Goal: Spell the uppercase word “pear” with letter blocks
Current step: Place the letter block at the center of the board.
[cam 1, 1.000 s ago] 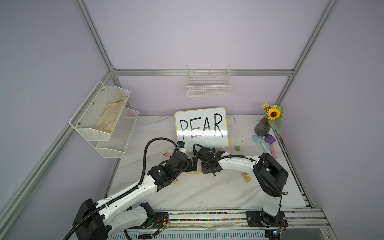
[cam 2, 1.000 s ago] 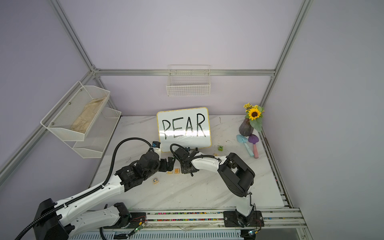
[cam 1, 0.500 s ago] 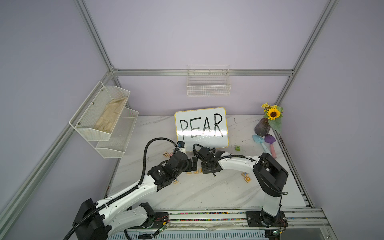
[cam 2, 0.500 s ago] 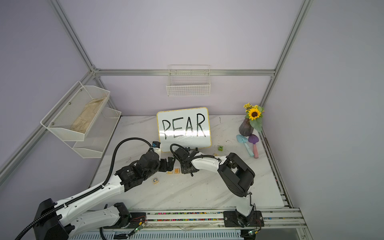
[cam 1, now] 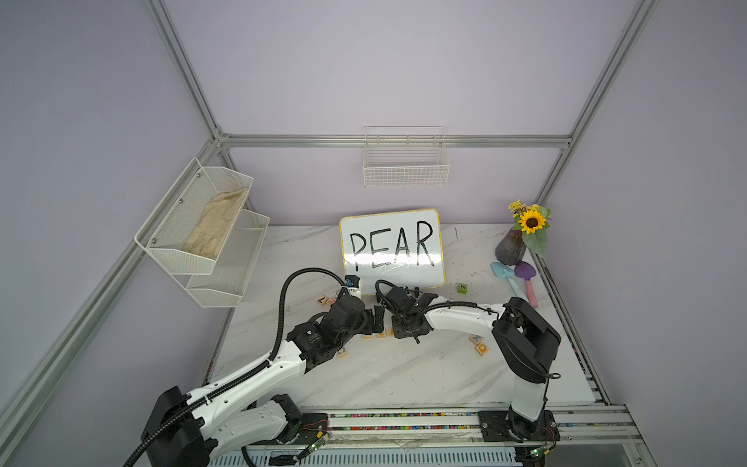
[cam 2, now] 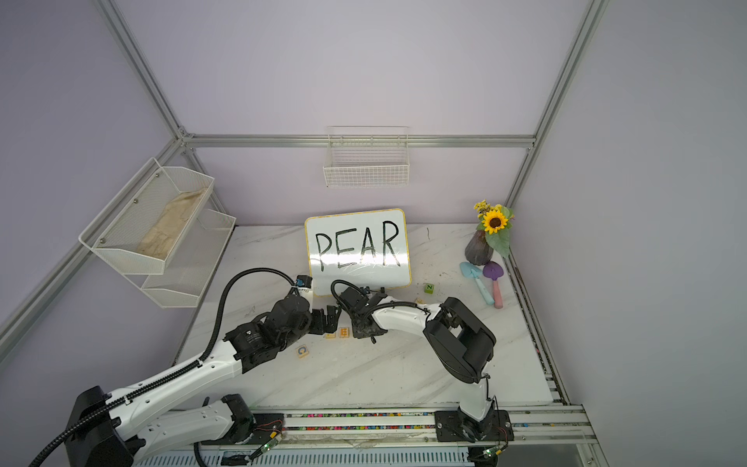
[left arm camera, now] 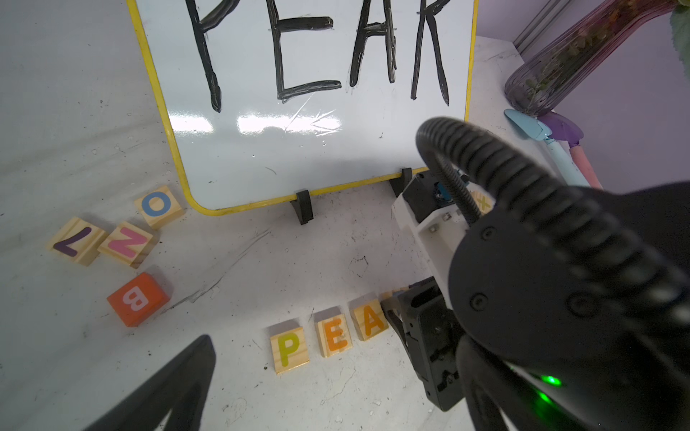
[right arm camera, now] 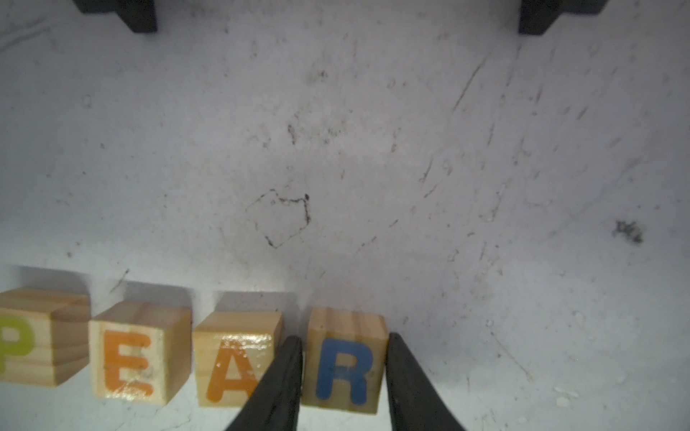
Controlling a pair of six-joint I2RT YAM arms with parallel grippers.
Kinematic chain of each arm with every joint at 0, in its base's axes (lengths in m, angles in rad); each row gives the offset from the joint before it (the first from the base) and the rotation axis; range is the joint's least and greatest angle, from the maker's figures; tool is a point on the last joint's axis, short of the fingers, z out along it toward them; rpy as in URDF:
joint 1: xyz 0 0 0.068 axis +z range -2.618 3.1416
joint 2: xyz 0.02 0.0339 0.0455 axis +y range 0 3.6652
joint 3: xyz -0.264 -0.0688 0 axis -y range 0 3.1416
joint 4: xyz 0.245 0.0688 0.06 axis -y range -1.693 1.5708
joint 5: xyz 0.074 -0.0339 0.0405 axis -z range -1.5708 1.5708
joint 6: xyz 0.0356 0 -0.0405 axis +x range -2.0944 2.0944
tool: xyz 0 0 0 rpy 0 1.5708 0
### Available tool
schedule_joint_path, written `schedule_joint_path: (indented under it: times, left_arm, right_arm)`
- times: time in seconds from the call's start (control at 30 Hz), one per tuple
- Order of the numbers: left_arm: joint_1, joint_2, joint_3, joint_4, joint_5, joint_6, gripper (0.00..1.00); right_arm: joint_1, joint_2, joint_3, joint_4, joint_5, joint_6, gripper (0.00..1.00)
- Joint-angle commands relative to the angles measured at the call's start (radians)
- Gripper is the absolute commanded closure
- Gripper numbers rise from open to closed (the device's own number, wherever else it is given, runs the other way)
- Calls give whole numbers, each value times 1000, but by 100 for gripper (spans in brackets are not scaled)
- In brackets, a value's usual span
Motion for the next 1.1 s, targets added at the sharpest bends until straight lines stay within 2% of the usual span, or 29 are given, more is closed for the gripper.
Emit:
schedule_joint_path:
  times: [0.0,0.43,1.07]
  left_arm:
    - [8,-13,-44,68,3,-15,0]
    - [8,-9,-44,72,6,-16,0]
    - [9,-7,-42,66,5,-20,0]
  right_arm:
    - [14,1,-12,-33,7,10,62]
    - [14,-2,-13,-33,8,3,62]
    - [15,-24,4,-43,31,9,55]
